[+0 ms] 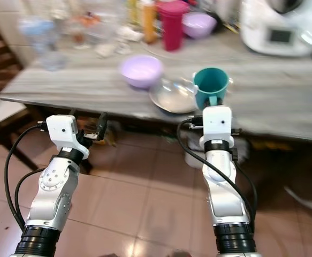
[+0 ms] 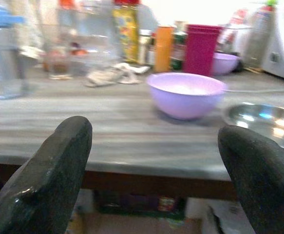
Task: Setting the table
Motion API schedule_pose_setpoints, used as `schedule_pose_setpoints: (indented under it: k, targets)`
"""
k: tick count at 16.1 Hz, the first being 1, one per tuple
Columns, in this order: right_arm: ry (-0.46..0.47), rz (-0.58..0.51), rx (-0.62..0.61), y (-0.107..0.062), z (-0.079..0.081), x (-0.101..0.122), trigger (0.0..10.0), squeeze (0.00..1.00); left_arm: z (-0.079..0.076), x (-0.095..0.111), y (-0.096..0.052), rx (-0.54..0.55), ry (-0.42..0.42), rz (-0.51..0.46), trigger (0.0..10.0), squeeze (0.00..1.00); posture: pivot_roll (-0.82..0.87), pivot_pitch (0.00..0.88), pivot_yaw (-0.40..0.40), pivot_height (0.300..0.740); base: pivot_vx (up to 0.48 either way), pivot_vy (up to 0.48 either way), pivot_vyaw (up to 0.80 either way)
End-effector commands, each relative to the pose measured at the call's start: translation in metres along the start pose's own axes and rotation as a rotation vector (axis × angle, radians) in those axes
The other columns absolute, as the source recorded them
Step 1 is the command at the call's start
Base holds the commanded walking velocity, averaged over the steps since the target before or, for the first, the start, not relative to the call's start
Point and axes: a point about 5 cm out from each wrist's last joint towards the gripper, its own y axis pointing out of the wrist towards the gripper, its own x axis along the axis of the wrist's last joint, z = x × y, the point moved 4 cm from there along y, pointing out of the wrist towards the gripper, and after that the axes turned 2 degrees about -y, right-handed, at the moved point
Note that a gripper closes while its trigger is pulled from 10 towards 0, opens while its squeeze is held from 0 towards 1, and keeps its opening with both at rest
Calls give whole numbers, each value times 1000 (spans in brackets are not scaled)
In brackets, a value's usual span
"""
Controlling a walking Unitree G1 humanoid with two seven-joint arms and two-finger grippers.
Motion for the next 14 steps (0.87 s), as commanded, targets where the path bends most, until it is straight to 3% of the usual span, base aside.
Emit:
schedule_pose_setpoints:
  k: [1, 3, 7, 14]
  targets:
    - [10, -33, 12, 1, 7, 10, 10000, 0, 11, 0, -3, 24, 18, 9, 10000, 0, -113, 121, 59, 740, 431, 0, 0]
    - [3, -30, -23, 4, 1, 10, 10000, 0, 10, 0, -2, 16, 20, 11, 10000, 0, -112, 119, 58, 740, 405, 0, -281]
    - [0, -46, -22, 5, 2, 14, 10000, 0, 8, 1, -3, 8, 12, 2, 10000, 0, -110, 116, 55, 740, 351, 0, -664]
    - [-15, -52, -36, 5, 0, 15, 10000, 0, 3, -1, -9, -33, 25, 13, 10000, 0, -121, 123, 51, 740, 0, 0, -62]
